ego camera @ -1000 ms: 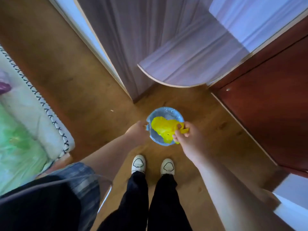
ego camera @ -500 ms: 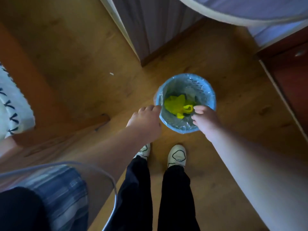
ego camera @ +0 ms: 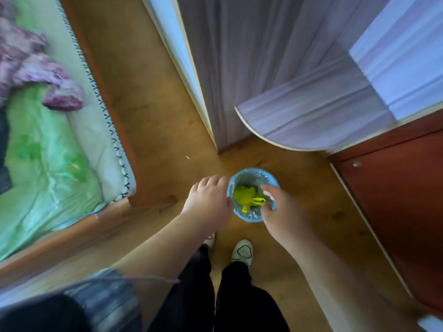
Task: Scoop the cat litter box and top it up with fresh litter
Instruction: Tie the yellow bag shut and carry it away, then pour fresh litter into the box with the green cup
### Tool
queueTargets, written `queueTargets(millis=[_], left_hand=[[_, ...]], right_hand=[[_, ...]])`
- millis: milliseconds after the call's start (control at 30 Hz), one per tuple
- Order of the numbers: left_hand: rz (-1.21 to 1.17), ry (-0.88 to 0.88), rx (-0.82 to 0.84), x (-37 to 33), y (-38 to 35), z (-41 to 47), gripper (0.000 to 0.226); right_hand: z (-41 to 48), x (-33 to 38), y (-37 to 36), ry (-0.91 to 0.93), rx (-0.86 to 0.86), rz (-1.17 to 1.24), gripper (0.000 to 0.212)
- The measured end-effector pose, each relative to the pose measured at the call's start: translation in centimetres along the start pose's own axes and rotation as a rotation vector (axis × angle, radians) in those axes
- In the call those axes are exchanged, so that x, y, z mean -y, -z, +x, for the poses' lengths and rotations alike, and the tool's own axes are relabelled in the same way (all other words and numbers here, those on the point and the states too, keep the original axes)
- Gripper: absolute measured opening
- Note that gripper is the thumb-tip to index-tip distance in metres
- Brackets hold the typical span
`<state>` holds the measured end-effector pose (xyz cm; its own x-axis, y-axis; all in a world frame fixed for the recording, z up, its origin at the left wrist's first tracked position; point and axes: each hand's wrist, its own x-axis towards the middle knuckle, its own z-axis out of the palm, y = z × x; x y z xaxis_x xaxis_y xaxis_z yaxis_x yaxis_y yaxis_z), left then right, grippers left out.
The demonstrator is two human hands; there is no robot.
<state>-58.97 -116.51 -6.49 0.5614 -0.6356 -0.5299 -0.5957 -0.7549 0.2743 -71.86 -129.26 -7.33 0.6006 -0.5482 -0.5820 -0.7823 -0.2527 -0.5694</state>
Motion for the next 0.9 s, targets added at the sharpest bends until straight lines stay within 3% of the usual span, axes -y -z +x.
queueTargets(millis=[300,467,633,900], left_hand=[[-0.101,0.08,-0.39,-2.3,15.2,-15.8,0.043],[-0.14,0.194,-0.612,1.3,21.2,-24.0,0.057],[-0.159,0.313,-0.779,3.8,23.7,-32.4,0.054],[-0.199,0.562,-0.956,11.4,22.0,-48.6,0.059]], right_hand=[[-13.9,14.8,9.8,0.498,-0.167,-0.226,0.053],[-18.7,22.1,11.5,0.772,-0.236,-0.298,0.052],[-23.8,28.6,10.2,0.999,-0.237,-0.374,0.05],[-36.1,35.9,2.0,1.345,-0.097,-0.441,0.052]])
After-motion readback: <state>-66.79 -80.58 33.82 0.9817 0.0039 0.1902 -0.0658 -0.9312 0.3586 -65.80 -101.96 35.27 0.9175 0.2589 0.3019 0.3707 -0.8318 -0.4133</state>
